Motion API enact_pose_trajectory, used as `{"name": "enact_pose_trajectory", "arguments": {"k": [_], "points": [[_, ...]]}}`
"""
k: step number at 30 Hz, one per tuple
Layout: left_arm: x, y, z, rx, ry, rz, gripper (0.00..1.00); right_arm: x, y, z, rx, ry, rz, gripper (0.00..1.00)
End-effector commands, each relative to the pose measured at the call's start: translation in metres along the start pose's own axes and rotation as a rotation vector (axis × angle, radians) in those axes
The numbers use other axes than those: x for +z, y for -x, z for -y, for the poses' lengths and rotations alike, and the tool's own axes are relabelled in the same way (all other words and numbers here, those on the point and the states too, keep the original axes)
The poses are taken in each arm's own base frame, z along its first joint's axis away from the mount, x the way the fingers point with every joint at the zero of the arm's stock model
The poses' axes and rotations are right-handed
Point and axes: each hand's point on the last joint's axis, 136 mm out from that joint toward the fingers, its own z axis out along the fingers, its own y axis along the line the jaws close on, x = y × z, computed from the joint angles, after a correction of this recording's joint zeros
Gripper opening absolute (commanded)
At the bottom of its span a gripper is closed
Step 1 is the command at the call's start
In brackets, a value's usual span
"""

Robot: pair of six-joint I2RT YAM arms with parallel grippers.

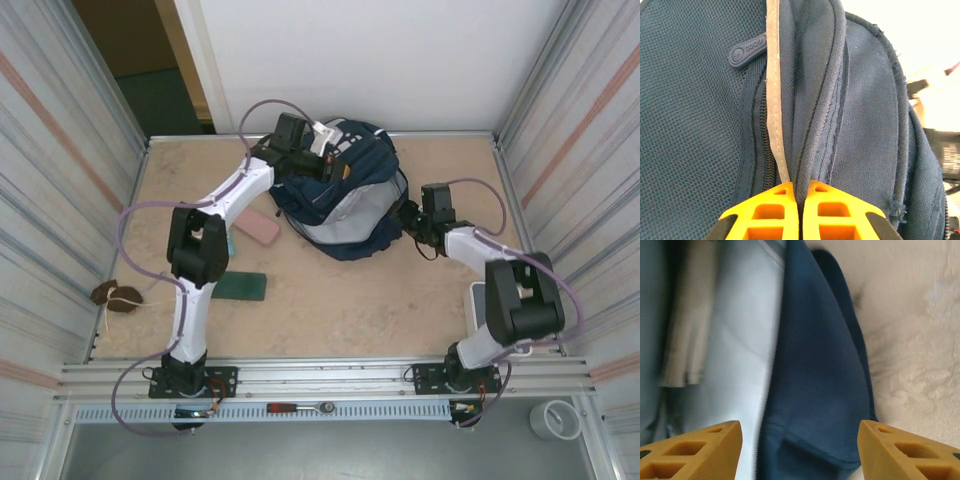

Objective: Pack the student bag

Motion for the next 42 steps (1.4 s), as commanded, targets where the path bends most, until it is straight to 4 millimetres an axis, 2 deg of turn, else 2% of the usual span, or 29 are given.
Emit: {"name": "enact_pose_trajectory", "arguments": {"k": [1, 2, 4, 6, 9, 11, 12, 14, 16, 18, 21, 22, 24, 26, 29, 31, 34, 36, 38, 42], "points": [[0.005, 0.015, 0.007, 0.023, 0.004, 0.051, 0.0, 0.018, -0.012, -0.011, -0.002, 0.05, -0.104, 0.59], [0.007, 0.014, 0.008, 0.015, 0.006, 0.05, 0.0, 0.022, -0.008, -0.008, -0.005, 0.036, -0.103, 0.54], [0.014, 0.011, 0.012, -0.002, -0.001, 0.045, 0.0, 0.026, 0.004, 0.004, -0.006, -0.006, -0.083, 0.36], [0.025, 0.009, 0.021, -0.011, -0.015, 0.043, 0.0, 0.026, 0.025, 0.014, 0.006, -0.027, -0.049, 0.2], [0.047, 0.007, 0.025, -0.058, 0.008, 0.055, 0.0, 0.024, 0.06, 0.025, 0.009, -0.052, -0.001, 0.09], [0.063, 0.007, 0.021, -0.112, 0.057, 0.069, 0.0, 0.025, 0.087, 0.033, 0.013, -0.083, 0.024, 0.05], [0.071, 0.007, 0.021, -0.136, 0.064, 0.075, 0.02, 0.025, 0.101, 0.038, 0.019, -0.1, 0.036, 0.05], [0.081, 0.011, 0.032, -0.143, 0.025, 0.089, 0.13, 0.024, 0.124, 0.045, 0.047, -0.108, 0.03, 0.07], [0.081, 0.017, 0.044, -0.111, -0.019, 0.094, 0.26, 0.016, 0.145, 0.048, 0.06, -0.112, 0.038, 0.16], [0.067, 0.023, 0.054, -0.025, -0.019, 0.097, 0.39, 0.0, 0.16, 0.053, 0.06, -0.133, 0.063, 0.32], [0.033, 0.02, 0.047, 0.161, 0.095, 0.099, 0.55, -0.026, 0.167, 0.055, 0.042, -0.163, 0.113, 0.44], [0.02, 0.013, 0.036, 0.229, 0.161, 0.086, 0.6, -0.034, 0.164, 0.053, 0.034, -0.166, 0.123, 0.47], [-0.018, 0.009, 0.023, 0.367, 0.281, 0.085, 0.68, -0.042, 0.148, 0.043, 0.021, -0.128, 0.112, 0.49], [-0.052, -0.004, -0.001, 0.475, 0.388, 0.07, 0.71, -0.04, 0.115, 0.023, -0.006, -0.054, 0.045, 0.51], [-0.094, -0.023, -0.028, 0.575, 0.439, 0.054, 0.7, -0.033, 0.056, -0.002, -0.065, 0.005, -0.084, 0.52], [-0.11, -0.039, -0.035, 0.661, 0.41, 0.034, 0.68, -0.028, 0.022, -0.014, -0.103, 0.031, -0.153, 0.52], [-0.114, -0.07, -0.042, 0.883, 0.397, -0.048, 0.68, -0.019, -0.015, -0.023, -0.124, 0.048, -0.229, 0.51], [-0.11, -0.087, -0.048, 0.965, 0.384, -0.117, 0.7, -0.01, -0.029, -0.024, -0.126, 0.057, -0.262, 0.5], [-0.105, -0.101, -0.057, 1.001, 0.369, -0.19, 0.7, 0.0, -0.032, -0.014, -0.119, 0.024, -0.276, 0.48], [-0.094, -0.115, -0.071, 1.06, 0.356, -0.292, 0.7, 0.012, -0.017, 0.004, -0.105, -0.026, -0.244, 0.43]]}}
